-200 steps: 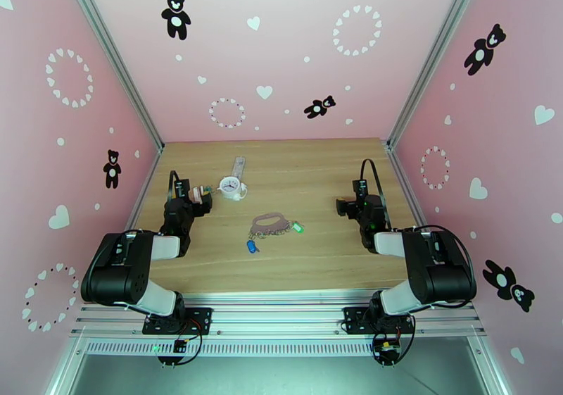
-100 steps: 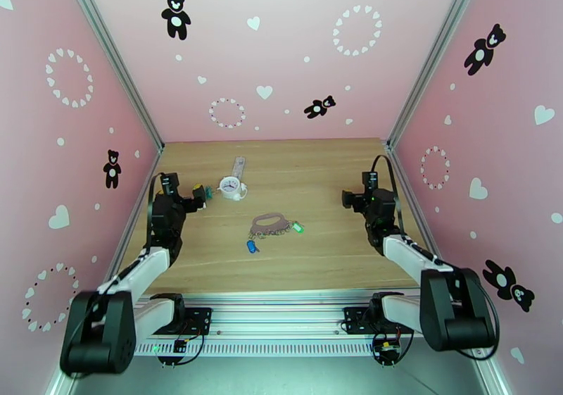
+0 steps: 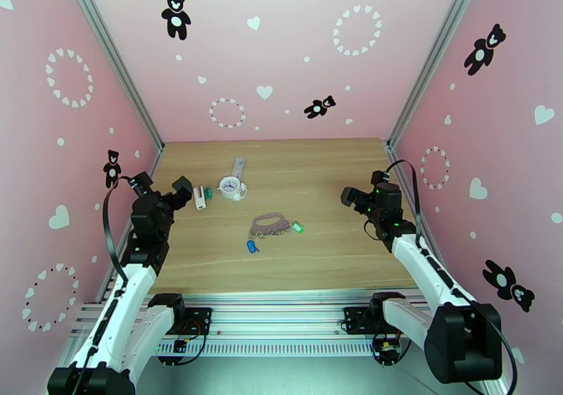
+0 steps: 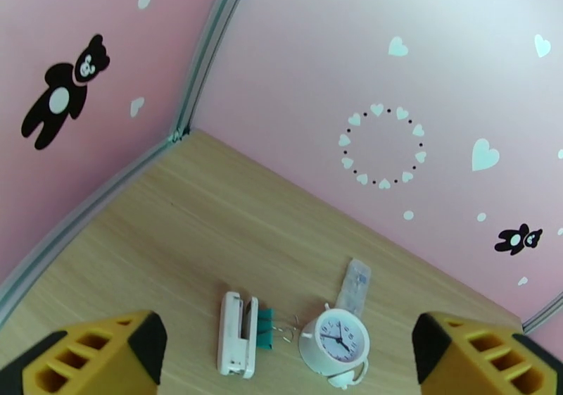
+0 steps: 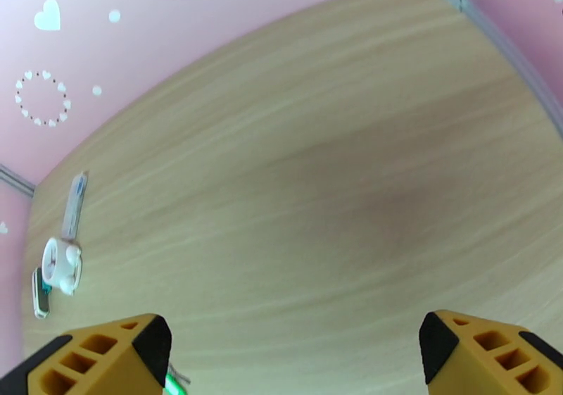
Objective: Remove the keys from the keyring
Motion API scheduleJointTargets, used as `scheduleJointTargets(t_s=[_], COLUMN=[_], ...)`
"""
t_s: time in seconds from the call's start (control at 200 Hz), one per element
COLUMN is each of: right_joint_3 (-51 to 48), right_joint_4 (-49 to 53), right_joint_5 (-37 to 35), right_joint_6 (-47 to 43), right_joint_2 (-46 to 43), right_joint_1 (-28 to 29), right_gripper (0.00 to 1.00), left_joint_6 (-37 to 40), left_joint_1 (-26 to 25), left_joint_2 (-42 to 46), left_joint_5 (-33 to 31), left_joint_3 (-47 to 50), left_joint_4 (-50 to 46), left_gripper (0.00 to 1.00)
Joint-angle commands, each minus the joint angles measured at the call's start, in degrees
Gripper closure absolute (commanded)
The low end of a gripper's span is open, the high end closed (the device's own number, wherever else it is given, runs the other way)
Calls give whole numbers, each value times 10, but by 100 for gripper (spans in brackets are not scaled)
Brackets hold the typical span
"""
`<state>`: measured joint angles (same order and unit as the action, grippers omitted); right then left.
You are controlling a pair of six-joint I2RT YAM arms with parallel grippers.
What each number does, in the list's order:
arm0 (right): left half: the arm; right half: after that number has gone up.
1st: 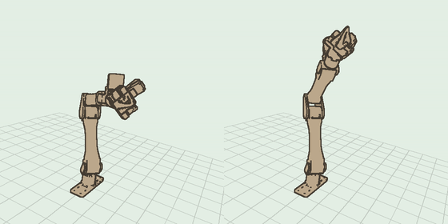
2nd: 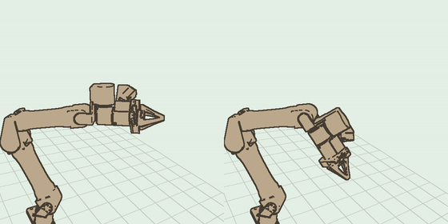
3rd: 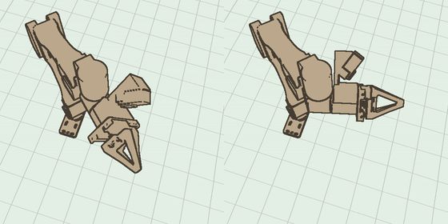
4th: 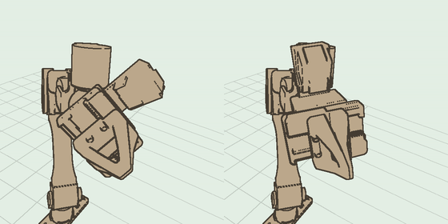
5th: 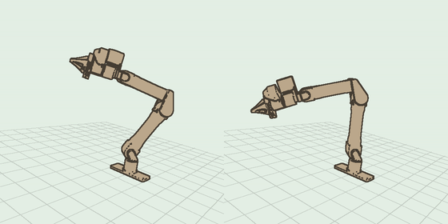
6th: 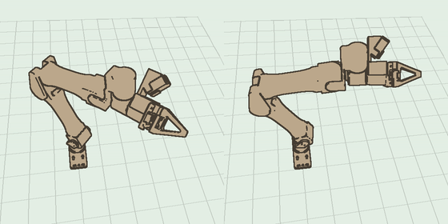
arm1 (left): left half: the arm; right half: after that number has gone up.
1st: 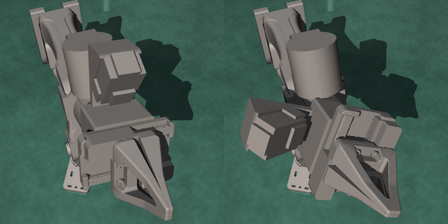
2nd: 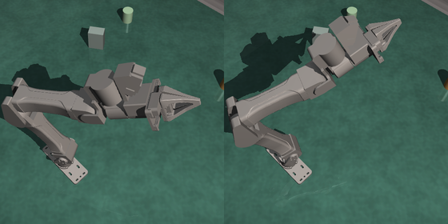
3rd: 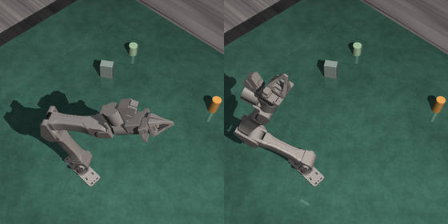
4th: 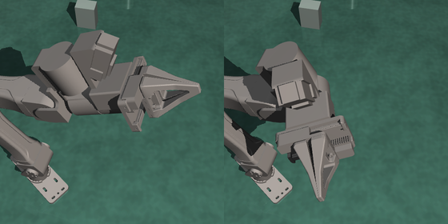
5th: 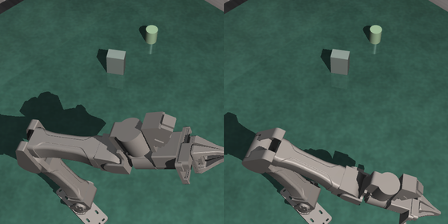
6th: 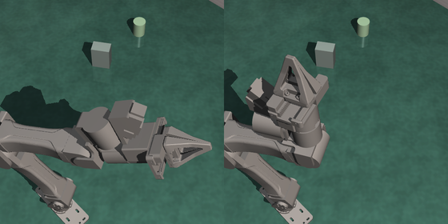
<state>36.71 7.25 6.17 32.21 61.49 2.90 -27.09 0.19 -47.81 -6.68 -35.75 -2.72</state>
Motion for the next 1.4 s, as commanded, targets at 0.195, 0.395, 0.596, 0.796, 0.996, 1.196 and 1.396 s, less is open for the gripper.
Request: scheduleJointTargets(t_s=[0.195, 0.395, 0.596, 0.796, 0.996, 1.196, 1.396], right_joint_3=[13, -14, -14, -4, -7, -8, -8], right_joint_4=[124, 129, 140, 160, 164, 159, 152], right_joint_5=[79, 66, 74, 69, 76, 84, 92], right_joint_6=[43, 69, 62, 47, 44, 39, 37], right_joint_2=[-28, -35, -30, -30, -30, -29, -18], right_joint_1=[83, 140, 143, 142, 142, 142, 142], right_gripper=[1, 1, 1, 1, 1, 1, 1], left_joint_6=[34, 83, 164, 202, 238, 248, 252], left_joint_1=[-187, -307, -405, -433, -434, -434, -435], left_joint_2=[-101, -213, -359, -513, -626, -691, -726], left_joint_5=[97, 106, 100, 118, 146, 159, 183], left_joint_3=[-105, -168, -258, -357, -447, -490, -518], left_joint_4=[-152, -171, -197, -215, -264, -276, -282], left_gripper=[1, 9, 19, 31, 41, 47, 49])
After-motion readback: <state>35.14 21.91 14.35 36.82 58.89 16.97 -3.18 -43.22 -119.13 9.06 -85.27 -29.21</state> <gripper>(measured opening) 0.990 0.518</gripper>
